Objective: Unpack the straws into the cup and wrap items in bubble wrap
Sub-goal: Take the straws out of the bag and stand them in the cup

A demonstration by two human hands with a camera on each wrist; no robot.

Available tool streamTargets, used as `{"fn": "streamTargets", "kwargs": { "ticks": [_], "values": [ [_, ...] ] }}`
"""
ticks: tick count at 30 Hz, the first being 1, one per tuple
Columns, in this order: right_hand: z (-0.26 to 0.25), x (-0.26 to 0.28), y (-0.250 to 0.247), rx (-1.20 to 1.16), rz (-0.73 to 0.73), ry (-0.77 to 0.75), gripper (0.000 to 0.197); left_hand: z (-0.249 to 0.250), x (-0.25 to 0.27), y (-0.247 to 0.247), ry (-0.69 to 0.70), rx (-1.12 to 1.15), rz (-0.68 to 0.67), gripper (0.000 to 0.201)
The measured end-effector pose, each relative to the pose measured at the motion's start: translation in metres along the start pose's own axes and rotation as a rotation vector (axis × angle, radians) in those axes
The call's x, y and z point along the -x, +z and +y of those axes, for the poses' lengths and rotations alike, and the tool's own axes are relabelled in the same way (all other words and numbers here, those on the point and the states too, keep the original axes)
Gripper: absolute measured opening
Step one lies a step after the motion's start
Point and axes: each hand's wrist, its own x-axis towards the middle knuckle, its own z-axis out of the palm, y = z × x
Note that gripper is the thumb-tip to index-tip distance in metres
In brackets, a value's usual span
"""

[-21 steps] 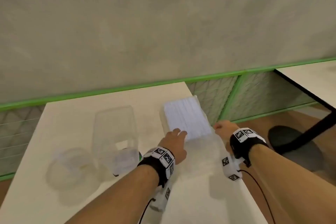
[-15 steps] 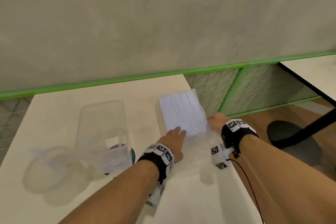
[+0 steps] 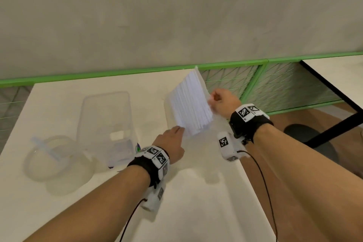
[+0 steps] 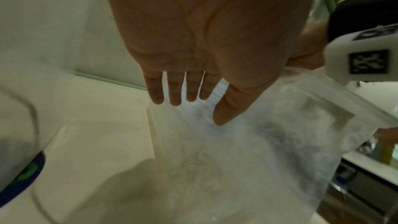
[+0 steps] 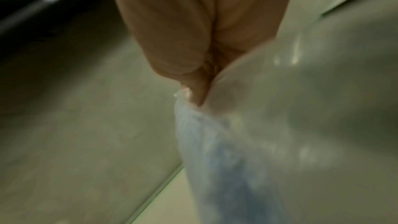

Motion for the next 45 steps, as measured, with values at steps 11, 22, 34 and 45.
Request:
{"fn": "streamTargets", "kwargs": {
  "ticks": [11, 22, 34, 45],
  "values": [
    [-0.059, 0.128, -0.018, 0.164, -0.258, -0.224, 0.017, -0.021, 0.110, 0.032, -0.151, 0.706, 0.289, 0.080],
    [-0.113, 0.201, 0.121, -0.275, -0.363, -0.304, 0.006, -0.122, 0.264, 0.050, -0.182, 1.154, 0.592, 0.009],
    [-0.171, 0.220, 0.247, 0.081, -0.453, -0.318, 0.016, -0.215, 0.317, 0.081, -0.425, 1.085, 0.724, 0.019],
    [-0.238, 0.240, 0.270, 0.133, -0.407, -0.542, 0.039, -0.212, 0.318, 0.075, -0.381, 1.275, 0.713, 0.007]
  ]
}}
